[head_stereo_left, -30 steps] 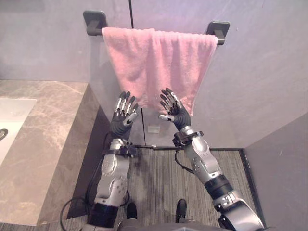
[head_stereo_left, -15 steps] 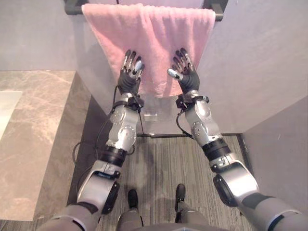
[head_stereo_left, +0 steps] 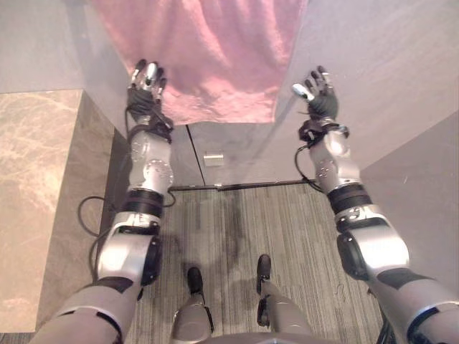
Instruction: Organize washtable
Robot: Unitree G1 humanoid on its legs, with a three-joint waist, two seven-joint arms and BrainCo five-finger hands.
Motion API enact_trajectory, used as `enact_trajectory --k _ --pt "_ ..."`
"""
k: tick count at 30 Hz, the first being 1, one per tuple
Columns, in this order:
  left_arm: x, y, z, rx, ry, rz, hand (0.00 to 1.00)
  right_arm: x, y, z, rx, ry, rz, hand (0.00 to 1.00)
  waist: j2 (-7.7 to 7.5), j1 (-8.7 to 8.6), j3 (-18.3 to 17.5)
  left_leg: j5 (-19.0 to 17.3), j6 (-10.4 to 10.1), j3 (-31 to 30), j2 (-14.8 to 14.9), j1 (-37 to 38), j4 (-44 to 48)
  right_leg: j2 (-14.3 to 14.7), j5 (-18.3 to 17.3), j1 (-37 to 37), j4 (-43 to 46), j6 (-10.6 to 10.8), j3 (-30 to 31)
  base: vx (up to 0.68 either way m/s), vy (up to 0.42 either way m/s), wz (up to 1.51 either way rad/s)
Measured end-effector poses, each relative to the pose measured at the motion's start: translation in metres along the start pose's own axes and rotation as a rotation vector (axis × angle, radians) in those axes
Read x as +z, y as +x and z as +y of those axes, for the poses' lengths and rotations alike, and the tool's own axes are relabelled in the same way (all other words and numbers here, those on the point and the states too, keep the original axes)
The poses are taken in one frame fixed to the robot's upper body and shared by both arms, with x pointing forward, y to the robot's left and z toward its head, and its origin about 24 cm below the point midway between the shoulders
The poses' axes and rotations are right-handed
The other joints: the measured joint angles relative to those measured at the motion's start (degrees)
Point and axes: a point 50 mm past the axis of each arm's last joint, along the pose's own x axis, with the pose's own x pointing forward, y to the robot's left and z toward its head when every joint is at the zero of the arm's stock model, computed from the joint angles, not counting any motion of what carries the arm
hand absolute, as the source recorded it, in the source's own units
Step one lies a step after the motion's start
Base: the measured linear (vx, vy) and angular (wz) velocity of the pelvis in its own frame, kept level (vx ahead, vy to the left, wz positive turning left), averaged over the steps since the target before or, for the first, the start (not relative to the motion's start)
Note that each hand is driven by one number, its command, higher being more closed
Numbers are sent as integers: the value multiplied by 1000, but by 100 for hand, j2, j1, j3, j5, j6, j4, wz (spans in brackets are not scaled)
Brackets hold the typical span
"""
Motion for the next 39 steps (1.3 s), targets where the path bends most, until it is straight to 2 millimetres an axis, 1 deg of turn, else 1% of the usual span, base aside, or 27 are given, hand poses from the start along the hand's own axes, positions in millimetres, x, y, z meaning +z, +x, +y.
enact_trajectory --k 3,5,6,7,9,11,12,13,14,16,18,19,20,21,22,23,24,25,27,29,30,31,33,34,35,36,39 --pt "16 10 21 77 55 -13 0 6 2 -19 -56 -4 -2 0 2 -10 21 23 -27 24 0 0 0 5 -44 -14 0 -58 0 -36 -34 -6" --pt "29 15 35 122 94 -33 0 10 2 -25 -75 11 -13 0 -14 -9 100 40 -47 90 16 36 -1 33 -49 -11 0 -63 24 -38 -36 -13" --pt "38 17 47 158 125 -38 0 11 3 -28 -82 5 -14 0 -28 -11 151 47 -57 125 31 48 -1 52 -56 -15 0 -71 51 -31 -35 -13" --pt "41 17 61 204 140 -26 0 10 3 -35 -99 -5 -3 0 -32 -10 170 54 -64 148 39 52 -1 62 -60 -24 0 -77 68 -24 -30 -10" --pt "43 15 75 255 152 -9 0 5 0 -47 -134 -14 18 0 -38 5 173 58 -69 163 50 60 -1 75 -61 -23 0 -78 76 5 -13 -4" --pt "45 14 81 278 161 -7 0 -1 -4 -57 -168 -3 39 0 -61 18 184 60 -71 170 53 65 -1 79 -60 -19 0 -79 85 0 0 0" --pt "43 12 86 286 173 3 0 -7 -8 -64 -184 -6 58 0 -72 18 189 69 -75 172 52 82 -1 76 -59 -1 0 -79 86 82 16 3" --pt "8 -21 128 339 292 146 0 -38 -34 -96 -257 -63 150 0 -74 2 188 66 -76 148 51 150 0 75 -61 81 -1 -78 72 75 18 5" --pt "-6 -34 139 352 329 202 0 -44 -41 -104 -275 -72 172 0 -79 7 186 65 -76 138 51 151 0 71 -61 90 -1 -78 56 54 15 6" --pt "-17 -44 146 368 343 246 0 -48 -44 -106 -274 -94 200 0 -91 7 182 66 -76 142 51 155 -1 68 -62 96 -2 -77 55 -35 -5 2" --pt "-34 -61 156 378 351 299 0 -60 -54 -110 -274 -105 232 0 -99 4 179 67 -76 144 53 214 -1 72 -74 148 -2 -85 56 -18 -6 0" --pt "-48 -78 164 387 364 343 0 -75 -69 -116 -283 -104 269 0 -107 1 167 56 -77 145 58 301 -1 77 -128 238 -1 -107 54 31 -2 2" --pt "-67 -102 172 377 413 416 0 -98 -93 -124 -304 -100 334 0 -101 17 147 -5 -83 142 62 429 -1 78 -243 376 -3 -50 24 46 10 4" --pt "-89 -136 185 389 453 536 0 -125 -126 -133 -337 -94 426 0 -105 11 144 -73 -99 142 62 510 -1 74 -291 469 -3 -30 6 47 22 5" --pt "-99 -153 190 386 475 597 0 -137 -142 -136 -352 -88 474 0 -114 7 139 -102 -104 147 57 521 0 67 -317 480 -4 -24 4 34 32 1" --pt "-112 -178 196 388 497 683 0 -153 -167 -140 -372 -86 551 0 -123 6 133 -126 -88 160 48 517 0 49 -368 473 -3 -16 -14 37 39 -3" --pt "-125 -207 204 395 527 789 0 -171 -197 -145 -403 -83 642 0 -143 -2 120 -172 -42 172 30 511 0 32 -379 463 -3 -10 -20 52 43 -5" --pt "-133 -231 210 402 543 864 0 -184 -226 -147 -431 -72 717 0 -156 -17 101 -198 -46 185 23 524 0 26 -400 466 -3 9 -20 50 33 -5" --pt "-137 -256 217 417 565 935 0 -197 -258 -150 -458 -72 810 0 -157 -38 16 -230 -49 197 20 538 0 23 -424 473 -3 16 -20 66 19 -3" --pt "-140 -286 224 422 608 1017 0 -210 -302 -157 -532 -47 922 0 -117 -75 -200 -273 -88 208 12 589 0 12 -466 519 -2 59 -22 114 25 -1" --pt "-141 -293 226 426 615 1038 0 -211 -310 -158 -556 -36 940 0 -102 -82 -213 -289 -86 215 7 657 0 7 -470 583 -2 68 -24 118 35 -2" --pt "-143 -307 228 428 648 1089 0 -214 -330 -161 -606 -15 973 0 -54 -117 -264 -350 -90 234 3 782 0 0 -505 703 -2 83 -24 106 40 -3" --pt "-147 -335 229 433 697 1173 0 -216 -358 -163 -687 24 1007 0 36 -166 -452 -427 -83 256 -17 917 0 -21 -580 834 -2 108 -24 123 52 -3" --pt "-148 -341 229 430 705 1194 0 -217 -365 -163 -715 40 1016 0 58 -167 -488 -447 -87 261 -23 958 0 -28 -597 872 -2 115 -24 124 51 -1" --pt "-150 -351 227 423 722 1218 0 -217 -379 -163 -748 49 1039 0 93 -169 -534 -471 -61 262 -34 1033 0 -41 -617 947 -1 107 -29 104 45 -2" --pt "-150 -353 227 420 741 1224 0 -217 -390 -164 -769 47 1061 0 122 -165 -581 -505 -59 279 -43 1099 1 -49 -629 1006 0 116 -27 117 51 -3" --pt "-150 -359 227 422 763 1238 0 -217 -401 -165 -797 21 1102 0 146 -193 -622 -574 -60 301 -56 1293 4 -62 -656 1197 0 108 -20 72 32 -3"
